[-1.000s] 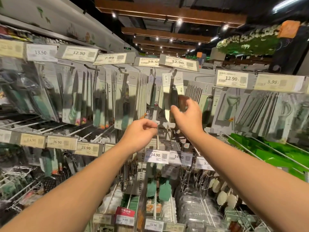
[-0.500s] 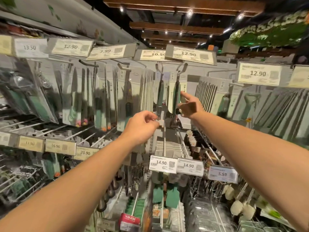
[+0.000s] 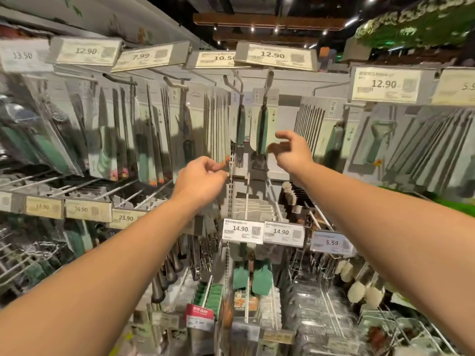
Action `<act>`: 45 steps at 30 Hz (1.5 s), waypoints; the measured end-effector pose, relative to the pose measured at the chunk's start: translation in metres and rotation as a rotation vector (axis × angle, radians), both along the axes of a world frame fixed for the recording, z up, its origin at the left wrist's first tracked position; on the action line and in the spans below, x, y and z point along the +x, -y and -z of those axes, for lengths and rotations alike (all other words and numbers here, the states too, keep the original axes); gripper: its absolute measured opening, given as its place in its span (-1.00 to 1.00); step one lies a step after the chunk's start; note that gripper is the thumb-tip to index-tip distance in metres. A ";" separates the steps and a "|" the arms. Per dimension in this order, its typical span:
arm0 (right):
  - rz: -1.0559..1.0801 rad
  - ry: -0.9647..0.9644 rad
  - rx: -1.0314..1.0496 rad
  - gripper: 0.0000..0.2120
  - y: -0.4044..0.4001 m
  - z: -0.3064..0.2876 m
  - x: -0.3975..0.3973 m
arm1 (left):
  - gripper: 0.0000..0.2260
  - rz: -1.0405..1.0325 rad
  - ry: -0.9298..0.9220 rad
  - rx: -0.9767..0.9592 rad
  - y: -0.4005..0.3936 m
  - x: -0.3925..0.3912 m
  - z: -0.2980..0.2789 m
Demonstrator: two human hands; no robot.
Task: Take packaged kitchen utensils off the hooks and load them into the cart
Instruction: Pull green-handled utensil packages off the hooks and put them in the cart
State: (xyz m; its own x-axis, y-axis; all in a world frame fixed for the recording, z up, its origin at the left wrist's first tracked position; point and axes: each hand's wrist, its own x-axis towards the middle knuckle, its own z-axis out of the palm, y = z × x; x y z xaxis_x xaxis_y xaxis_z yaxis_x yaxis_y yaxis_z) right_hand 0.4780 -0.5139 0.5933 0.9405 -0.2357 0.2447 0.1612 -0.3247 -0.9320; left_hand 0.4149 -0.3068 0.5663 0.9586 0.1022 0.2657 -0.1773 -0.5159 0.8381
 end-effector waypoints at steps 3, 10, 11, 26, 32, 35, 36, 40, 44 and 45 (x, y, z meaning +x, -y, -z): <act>0.015 -0.045 -0.076 -0.78 -0.014 0.005 -0.028 | -0.98 -0.054 0.001 0.064 -0.005 -0.009 0.003; -0.144 0.007 -0.204 -0.82 -0.069 0.021 -0.095 | -0.90 -0.186 0.092 0.215 -0.025 -0.055 0.023; -0.162 0.018 -0.221 -0.80 -0.078 0.024 -0.103 | -0.90 -0.211 0.103 0.233 -0.030 -0.065 0.025; -0.803 0.099 -0.424 -0.86 -0.222 0.111 -0.234 | -0.95 -0.823 -0.071 0.297 -0.132 -0.294 0.109; -1.143 0.093 -0.600 -0.85 -0.262 0.187 -0.317 | -0.78 -1.009 -0.342 0.284 -0.142 -0.418 0.192; -1.272 0.025 -0.614 -0.89 -0.279 0.233 -0.355 | -0.81 -1.090 -0.445 0.230 -0.149 -0.471 0.240; -1.310 0.014 -0.639 -0.90 -0.284 0.249 -0.366 | -0.80 -1.112 -0.477 0.203 -0.150 -0.487 0.257; -1.406 -0.060 -0.732 -0.87 -0.304 0.309 -0.396 | -0.82 -1.181 -0.571 0.099 -0.156 -0.536 0.322; -1.432 -0.213 -0.830 -0.94 -0.324 0.374 -0.419 | -0.91 -1.197 -0.632 -0.044 -0.159 -0.567 0.383; -1.434 -0.240 -0.855 -0.93 -0.329 0.390 -0.422 | -0.93 -1.206 -0.670 -0.078 -0.160 -0.573 0.396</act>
State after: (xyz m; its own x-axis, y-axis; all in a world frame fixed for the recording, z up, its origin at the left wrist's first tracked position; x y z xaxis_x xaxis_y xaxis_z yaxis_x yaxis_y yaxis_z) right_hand 0.0559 -0.1847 0.2028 0.2955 0.8967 -0.3296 0.6444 -0.4418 -0.6241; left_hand -0.1583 -0.1467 0.1698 0.2083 0.9452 -0.2515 0.7857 -0.0085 0.6185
